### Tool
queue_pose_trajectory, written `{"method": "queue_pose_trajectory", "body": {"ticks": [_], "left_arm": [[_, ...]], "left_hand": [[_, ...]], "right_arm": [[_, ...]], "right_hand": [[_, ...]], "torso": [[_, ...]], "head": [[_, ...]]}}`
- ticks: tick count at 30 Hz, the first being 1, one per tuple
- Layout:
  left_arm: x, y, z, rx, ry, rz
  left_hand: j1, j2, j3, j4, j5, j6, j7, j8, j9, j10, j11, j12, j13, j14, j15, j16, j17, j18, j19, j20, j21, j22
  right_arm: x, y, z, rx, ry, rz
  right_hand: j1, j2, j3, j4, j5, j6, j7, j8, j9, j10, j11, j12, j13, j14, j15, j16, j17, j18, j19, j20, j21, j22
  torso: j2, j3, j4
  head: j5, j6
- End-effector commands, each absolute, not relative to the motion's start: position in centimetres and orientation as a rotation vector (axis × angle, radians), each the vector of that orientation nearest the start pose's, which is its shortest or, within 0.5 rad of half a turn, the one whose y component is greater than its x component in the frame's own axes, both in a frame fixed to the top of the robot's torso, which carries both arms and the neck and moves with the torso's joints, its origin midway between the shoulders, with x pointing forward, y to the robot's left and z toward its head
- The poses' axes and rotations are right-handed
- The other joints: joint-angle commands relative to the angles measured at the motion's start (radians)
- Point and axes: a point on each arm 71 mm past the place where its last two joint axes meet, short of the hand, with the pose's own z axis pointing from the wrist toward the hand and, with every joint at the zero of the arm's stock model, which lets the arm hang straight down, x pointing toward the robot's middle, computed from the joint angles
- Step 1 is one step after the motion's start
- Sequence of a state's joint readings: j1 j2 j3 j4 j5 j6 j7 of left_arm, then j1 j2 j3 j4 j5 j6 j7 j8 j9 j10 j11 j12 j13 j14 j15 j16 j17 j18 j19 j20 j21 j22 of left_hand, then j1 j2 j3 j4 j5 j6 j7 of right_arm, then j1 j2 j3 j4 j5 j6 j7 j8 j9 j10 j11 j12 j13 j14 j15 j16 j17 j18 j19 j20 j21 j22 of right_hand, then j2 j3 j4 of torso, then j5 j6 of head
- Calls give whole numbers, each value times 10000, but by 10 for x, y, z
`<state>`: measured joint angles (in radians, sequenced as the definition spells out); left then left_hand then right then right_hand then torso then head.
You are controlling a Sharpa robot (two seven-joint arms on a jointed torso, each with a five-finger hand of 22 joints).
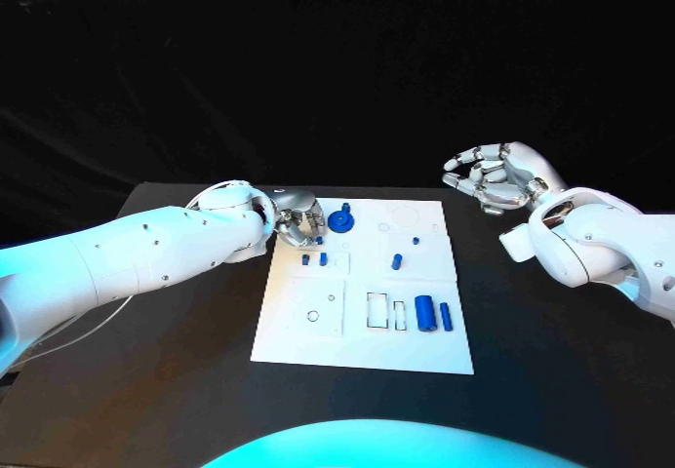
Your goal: Assemble the parts on the task board
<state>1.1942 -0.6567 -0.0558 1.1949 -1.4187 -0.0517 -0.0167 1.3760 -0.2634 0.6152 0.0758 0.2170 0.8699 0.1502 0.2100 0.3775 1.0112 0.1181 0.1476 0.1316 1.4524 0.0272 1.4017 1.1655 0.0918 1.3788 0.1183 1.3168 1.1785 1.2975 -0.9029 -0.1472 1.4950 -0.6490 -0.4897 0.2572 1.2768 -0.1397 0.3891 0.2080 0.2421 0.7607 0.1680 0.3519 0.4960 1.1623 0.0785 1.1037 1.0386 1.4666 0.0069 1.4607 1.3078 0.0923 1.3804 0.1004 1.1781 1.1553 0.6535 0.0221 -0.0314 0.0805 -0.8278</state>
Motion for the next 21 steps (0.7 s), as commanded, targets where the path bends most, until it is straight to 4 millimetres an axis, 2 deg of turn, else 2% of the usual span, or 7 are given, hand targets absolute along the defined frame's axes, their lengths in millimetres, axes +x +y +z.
{"method": "queue_pose_trajectory", "body": {"ticks": [1, 5, 6, 9, 11, 16, 21], "left_arm": [[533, 200, -223, 1511, 18712, -6468], [534, 212, -215, 72, 18168, -7507], [534, 216, -212, -436, 18008, -7877], [534, 225, -205, -1639, 17527, -8816], [532, 232, -200, -2533, 17102, -9546], [525, 244, -188, -4753, 15994, -11210], [516, 251, -183, -6793, 15323, -12700]], "left_hand": [[-20, 25, -64, -12, -11, -184, 73, -132, -53, -169, 32, -80, -37, 17, 89, -45, -26, 34, -172, 8, -210, -287], [-115, 48, -346, 81, -27, -271, 126, -223, -111, -401, 74, -112, -88, -170, 128, -256, -492, 164, -477, 54, -679, -924], [-113, 65, -426, 99, -24, -273, 141, -236, -122, -454, 83, -113, -101, -247, 129, -352, -697, 205, -574, 62, -833, -1133], [-87, 148, -684, 169, -5, -158, 209, -204, -130, -552, 90, -68, -127, -546, 132, -718, -1385, 341, -918, 74, -1390, -1852], [8, 273, -905, 268, 16, 51, 292, -129, -150, -481, 82, 129, -127, -1588, 138, -1894, -3362, 697, -1951, 71, -2986, -3768], [198, 383, -827, 268, 53, 284, 303, -24, -155, -44, 67, 530, -40, -2673, 92, -3058, -5071, 930, -2790, 55, -4354, -5276], [442, 622, -714, 150, 47, 564, 173, 156, -112, 929, -201, 1320, 271, -2863, -75, -3345, -5443, 953, -2751, -104, -4578, -5440]], "right_arm": [[496, -245, -167, 4327, 15483, 10414], [496, -244, -171, 3462, 16227, 9927], [496, -243, -172, 3134, 16456, 9752], [496, -241, -176, 2190, 16960, 9178], [496, -239, -178, 1333, 17285, 8591], [496, -233, -183, -1005, 17646, 6776], [497, -224, -185, -2490, 17575, 5585]], "right_hand": [[413, 15, 223, -143, -75, -10, -16, 71, -26, -1323, -16, -1497, -1444, 330, -84, -173, 89, 157, -244, -12, -365, -328], [788, -67, 764, -325, -144, 175, -3, -9, -118, -2357, -5, -3344, -2847, 108, -113, -562, -564, 255, -465, -26, -869, -788], [881, -201, 1121, -390, -240, 260, 70, -133, -204, -2223, -12, -4382, -3718, 51, 40, -716, -781, 294, -510, -43, -1045, -936], [922, -404, 1602, -597, -299, 532, 167, -348, -344, -1960, 107, -6153, -5269, 133, 70, -704, -742, 267, -377, 60, -1020, -876], [938, -500, 1736, -740, -349, 641, 177, -453, -402, -1960, 267, -6875, -5895, 260, 112, -535, -489, 195, -184, 114, -744, -605], [969, -567, 1885, -1028, -464, 986, 117, -561, -463, -1650, 255, -7798, -6816, 339, 102, -431, -343, 137, 12, 152, -415, -260], [869, -631, 1861, -1090, -598, 1178, 33, -605, -489, -1431, 211, -8118, -7184, 333, 75, -479, -446, 92, 129, 136, -211, -49]], "torso": [[1, -9, 1], [-2, -6, -13], [-6, -3, -13], [-10, -3, -13], [-12, -5, 12], [3, -11, 18], [29, -27, -41]], "head": [[-42, 44], [-135, 132], [-136, 132], [-156, 139], [-264, 158], [-313, 196], [-326, 245]]}}
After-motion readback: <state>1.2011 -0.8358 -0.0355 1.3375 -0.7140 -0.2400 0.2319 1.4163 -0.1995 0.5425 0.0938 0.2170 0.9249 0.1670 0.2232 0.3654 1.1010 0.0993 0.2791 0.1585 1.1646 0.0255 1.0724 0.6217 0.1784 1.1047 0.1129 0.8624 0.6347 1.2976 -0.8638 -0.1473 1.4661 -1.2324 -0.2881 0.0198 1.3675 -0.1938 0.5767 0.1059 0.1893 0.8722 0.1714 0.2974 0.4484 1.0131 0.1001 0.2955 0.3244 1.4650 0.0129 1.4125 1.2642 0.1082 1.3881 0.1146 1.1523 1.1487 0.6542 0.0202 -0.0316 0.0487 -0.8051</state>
